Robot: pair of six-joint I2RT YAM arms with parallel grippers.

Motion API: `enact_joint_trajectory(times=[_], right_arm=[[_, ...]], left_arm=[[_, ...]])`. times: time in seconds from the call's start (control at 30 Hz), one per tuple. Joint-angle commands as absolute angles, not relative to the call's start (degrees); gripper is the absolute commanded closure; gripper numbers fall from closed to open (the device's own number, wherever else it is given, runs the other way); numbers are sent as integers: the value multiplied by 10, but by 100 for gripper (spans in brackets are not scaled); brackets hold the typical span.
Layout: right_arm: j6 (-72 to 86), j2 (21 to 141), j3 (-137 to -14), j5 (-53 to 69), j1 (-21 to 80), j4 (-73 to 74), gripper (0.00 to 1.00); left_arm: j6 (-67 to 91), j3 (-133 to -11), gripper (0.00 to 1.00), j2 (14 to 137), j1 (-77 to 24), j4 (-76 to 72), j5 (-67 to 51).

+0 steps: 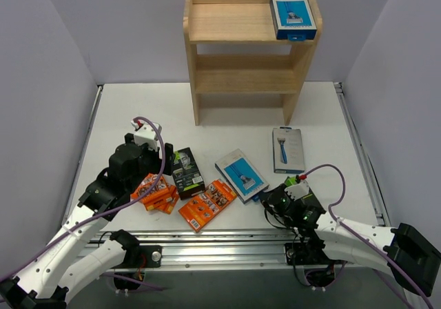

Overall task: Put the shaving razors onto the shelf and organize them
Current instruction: Grab a shaving razor with the right arm

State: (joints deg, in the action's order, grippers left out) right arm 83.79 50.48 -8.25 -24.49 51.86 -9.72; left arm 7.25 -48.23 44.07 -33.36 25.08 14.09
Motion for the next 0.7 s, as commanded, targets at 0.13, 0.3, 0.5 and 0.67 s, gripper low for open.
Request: enact_joint_trajectory(times=[0.13,0.3,0.5,0.67], right_arm=[[843,520,-103,-259,519,-113,100],[763,518,-183,-277,513,-91,100],[668,512,-322,-264,481,-61,100],[622,526,-399,-220,442,-77,100]], left_arm=[[74,-488,6,444,-338,233,134],[74,-488,6,442,-339,234,134],[74,-488,6,442,-343,234,134],[74,-488,6,441,-345,234,135]])
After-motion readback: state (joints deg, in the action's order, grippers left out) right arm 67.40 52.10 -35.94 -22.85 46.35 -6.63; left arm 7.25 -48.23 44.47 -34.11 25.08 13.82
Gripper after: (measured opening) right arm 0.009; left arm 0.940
